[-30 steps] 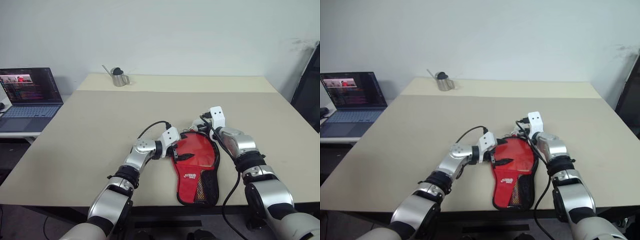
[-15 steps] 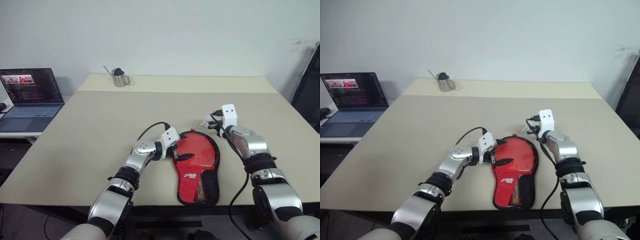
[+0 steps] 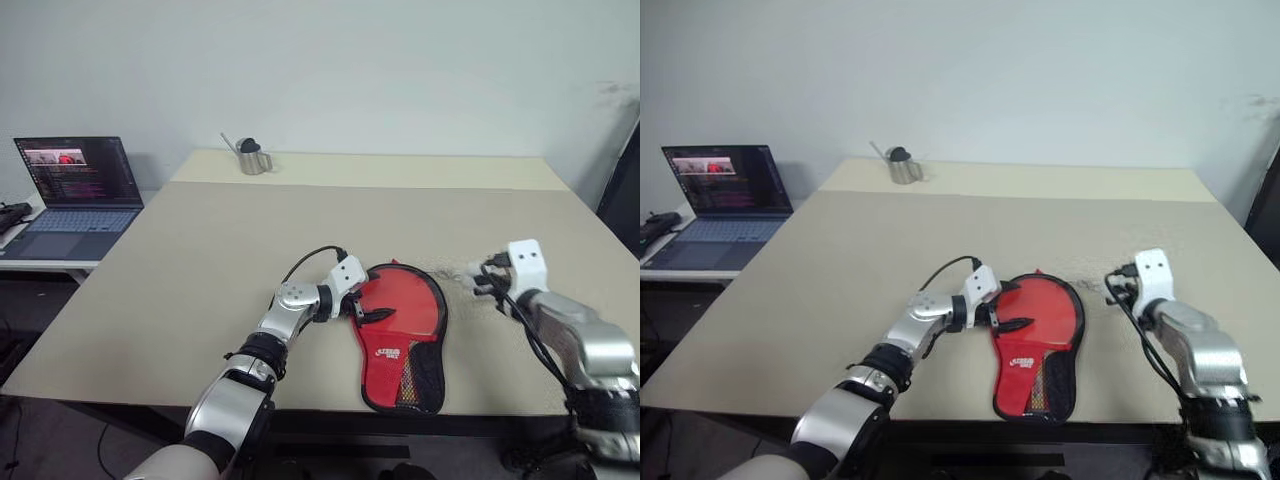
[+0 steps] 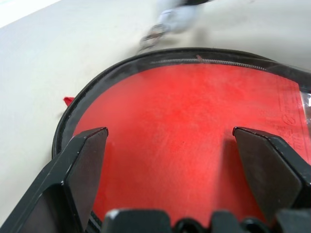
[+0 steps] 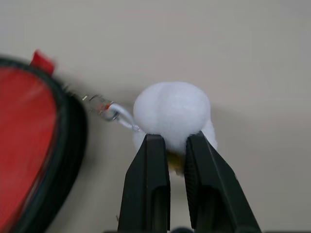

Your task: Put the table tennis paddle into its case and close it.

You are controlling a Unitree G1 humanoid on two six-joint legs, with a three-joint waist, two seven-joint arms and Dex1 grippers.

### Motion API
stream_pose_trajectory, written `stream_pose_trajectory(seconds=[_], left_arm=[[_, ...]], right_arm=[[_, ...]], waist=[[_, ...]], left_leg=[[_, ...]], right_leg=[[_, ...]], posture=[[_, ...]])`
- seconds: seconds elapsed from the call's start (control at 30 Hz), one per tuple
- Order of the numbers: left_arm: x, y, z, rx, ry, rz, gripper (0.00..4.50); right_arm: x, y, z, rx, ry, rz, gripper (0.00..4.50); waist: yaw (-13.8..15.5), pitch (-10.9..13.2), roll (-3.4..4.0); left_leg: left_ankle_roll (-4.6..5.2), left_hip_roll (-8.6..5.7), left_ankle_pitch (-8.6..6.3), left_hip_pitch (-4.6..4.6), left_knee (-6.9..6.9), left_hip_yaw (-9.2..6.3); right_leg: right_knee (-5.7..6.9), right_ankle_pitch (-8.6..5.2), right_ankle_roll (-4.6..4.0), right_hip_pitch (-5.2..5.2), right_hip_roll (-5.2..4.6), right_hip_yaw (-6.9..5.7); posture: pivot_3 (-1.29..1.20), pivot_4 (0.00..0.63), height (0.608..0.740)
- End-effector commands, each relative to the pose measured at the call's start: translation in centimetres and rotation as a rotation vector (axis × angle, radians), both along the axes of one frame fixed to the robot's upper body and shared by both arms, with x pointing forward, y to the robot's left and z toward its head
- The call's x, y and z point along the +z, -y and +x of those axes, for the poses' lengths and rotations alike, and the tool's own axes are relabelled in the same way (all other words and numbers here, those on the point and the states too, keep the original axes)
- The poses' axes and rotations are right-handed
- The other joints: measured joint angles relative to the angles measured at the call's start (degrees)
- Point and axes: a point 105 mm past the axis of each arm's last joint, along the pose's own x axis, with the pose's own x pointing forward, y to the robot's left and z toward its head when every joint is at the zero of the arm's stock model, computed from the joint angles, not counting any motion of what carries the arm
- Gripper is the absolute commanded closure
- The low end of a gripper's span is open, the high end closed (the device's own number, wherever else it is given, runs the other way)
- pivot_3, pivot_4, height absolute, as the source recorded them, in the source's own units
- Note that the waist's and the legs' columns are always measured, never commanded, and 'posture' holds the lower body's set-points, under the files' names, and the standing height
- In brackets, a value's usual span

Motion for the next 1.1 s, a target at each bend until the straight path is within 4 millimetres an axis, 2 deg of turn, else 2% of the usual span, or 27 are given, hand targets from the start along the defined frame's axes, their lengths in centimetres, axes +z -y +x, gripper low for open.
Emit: stream_pose_trajectory(seconds=[0.03,0.2,0.37,0.57,0.7,0.87,1.1], left_arm=[[-2.6,0.0,-0.7,-0.001,-0.075,0.078,0.0],[-2.6,0.4,-0.9,-0.02,-0.078,0.081,0.0],[-2.3,1.1,-1.1,-0.054,-0.081,0.076,0.0],[-2.1,1.7,-1.3,-0.076,-0.079,0.072,0.0],[-2.1,1.8,-1.4,-0.085,-0.077,0.074,0.0],[-2.1,2.0,-1.5,-0.093,-0.077,0.072,0.0],[-2.1,2.3,-1.6,-0.102,-0.077,0.071,0.0]], right_arm=[[2.7,0.2,-3.6,0.009,0.045,-0.029,4.43],[2.8,-0.7,-7.2,0.034,0.011,-0.029,4.43],[1.2,-3.6,-11.2,0.151,-0.087,-0.014,4.43],[-1.4,-4.9,-14.6,0.242,-0.223,0.017,4.44],[-2.4,-5.5,-16.9,0.318,-0.3,0.056,4.44],[-2.3,-5.9,-18.9,0.365,-0.343,0.101,4.44],[-2.2,-8.2,-21.3,0.47,-0.427,0.222,4.44]], waist=[[0.1,0.0,0.06],[0.2,0.0,0.06],[0.3,-0.1,0.07],[0.3,-0.1,0.03],[0.1,-0.1,0.02],[0.2,-0.1,0.0],[0.3,-0.2,-0.18]], left_leg=[[-0.01,-0.01,-0.01,0.04,0.01,0.01],[-0.02,-0.13,-0.01,0.21,0.05,-0.07],[-0.04,-0.16,-0.03,0.25,0.0,-0.13],[-0.11,-0.21,-0.07,0.23,0.0,-0.12],[-0.19,-0.23,-0.12,0.24,0.0,-0.08],[-0.24,-0.26,-0.15,0.22,-0.05,-0.16],[-0.64,-0.33,-0.43,0.22,-0.02,-0.15]], right_leg=[[-0.02,-0.03,-0.04,0.04,0.0,0.02],[-0.1,-0.05,-0.05,0.27,-0.12,0.0],[-0.17,-0.11,-0.02,0.38,-0.19,-0.08],[-0.27,-0.18,0.05,0.44,-0.28,-0.12],[-0.32,-0.21,0.11,0.46,-0.35,-0.1],[-0.6,-0.22,0.12,0.54,-0.39,-0.22],[-1.01,-0.38,0.41,0.88,-0.49,-0.2]], posture=[[0.0,0.15,0.74],[0.0,0.15,0.74],[0.0,0.15,0.74],[0.0,0.15,0.74],[0.0,0.15,0.74],[0.0,0.15,0.74],[0.0,0.15,0.74]])
